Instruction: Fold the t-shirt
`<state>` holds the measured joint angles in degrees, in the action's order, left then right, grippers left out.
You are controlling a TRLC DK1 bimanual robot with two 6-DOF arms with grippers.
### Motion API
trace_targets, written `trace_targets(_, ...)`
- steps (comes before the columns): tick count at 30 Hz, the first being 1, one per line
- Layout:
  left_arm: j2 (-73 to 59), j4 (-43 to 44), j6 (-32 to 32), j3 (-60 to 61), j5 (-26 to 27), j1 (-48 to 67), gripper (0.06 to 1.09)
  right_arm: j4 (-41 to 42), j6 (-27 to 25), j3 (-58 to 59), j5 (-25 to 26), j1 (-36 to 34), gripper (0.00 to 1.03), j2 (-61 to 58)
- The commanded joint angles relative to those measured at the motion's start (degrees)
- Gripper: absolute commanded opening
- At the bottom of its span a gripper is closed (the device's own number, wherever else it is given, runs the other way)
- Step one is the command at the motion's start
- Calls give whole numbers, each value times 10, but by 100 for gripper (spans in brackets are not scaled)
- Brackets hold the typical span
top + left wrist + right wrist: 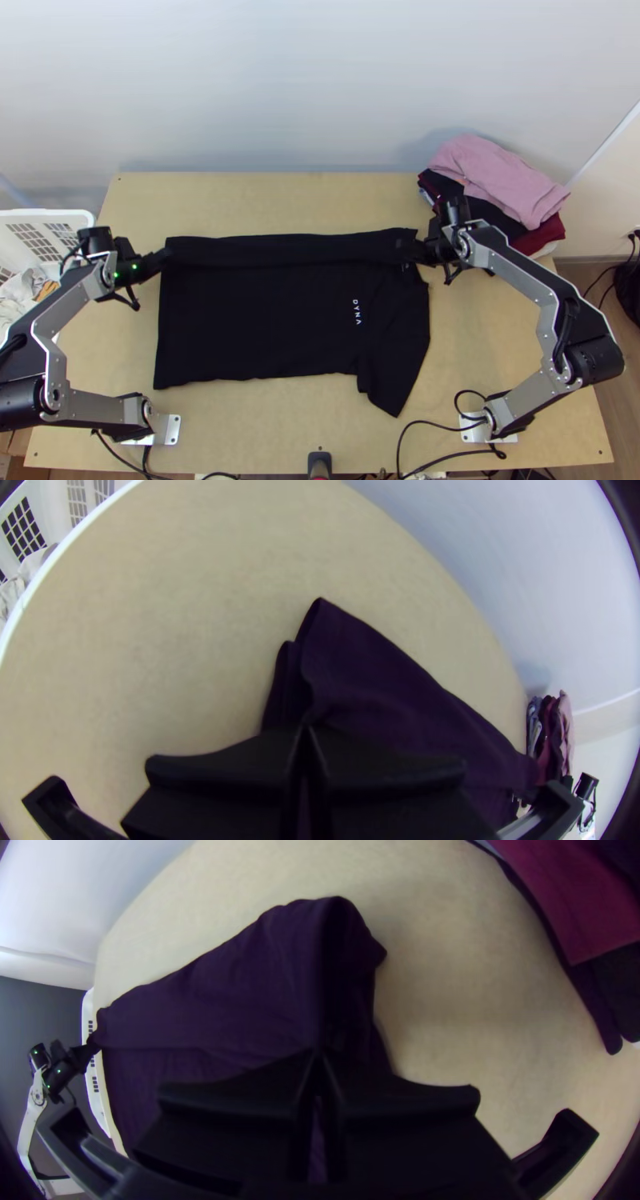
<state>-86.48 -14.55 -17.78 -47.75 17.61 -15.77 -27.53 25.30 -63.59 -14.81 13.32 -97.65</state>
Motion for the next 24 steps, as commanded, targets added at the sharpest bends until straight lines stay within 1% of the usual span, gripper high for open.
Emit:
trace_targets(1,24,25,7,37,6,-2,18,7,3,28,12,4,19,27)
trace_targets(2,27,25,6,42,6,-5,39,7,1,33,14,5,33,33)
trace_targets(4,27,15,12,44,6,-9,89,7,2,44,17,5,75,47)
trace_targets(5,26,2,23,39,6,-12,102,6,1,50,16,5,94,54)
trace_targets(6,29,-7,35,33,2,-15,104,5,-1,55,16,5,99,62)
trace_targets(8,37,-2,38,30,1,-32,104,-2,2,66,16,4,99,87)
trace_targets(12,45,-6,48,17,2,-67,104,-14,16,100,16,14,99,182)
trace_targets(14,48,-17,55,9,6,-82,104,-70,38,101,15,16,99,210)
trace_targets(15,52,-25,59,5,8,-87,103,-117,39,96,13,21,99,218)
trace_targets(17,65,-46,70,1,12,-98,103,-176,39,102,7,24,99,237)
trace_targets(18,74,-54,71,-1,15,-100,103,-195,38,112,7,25,99,253)
trace_targets(21,111,-77,72,-2,26,-105,103,-210,36,160,7,29,99,303)
trace_targets(24,144,-96,73,-4,32,-104,103,-285,36,185,-6,27,98,319)
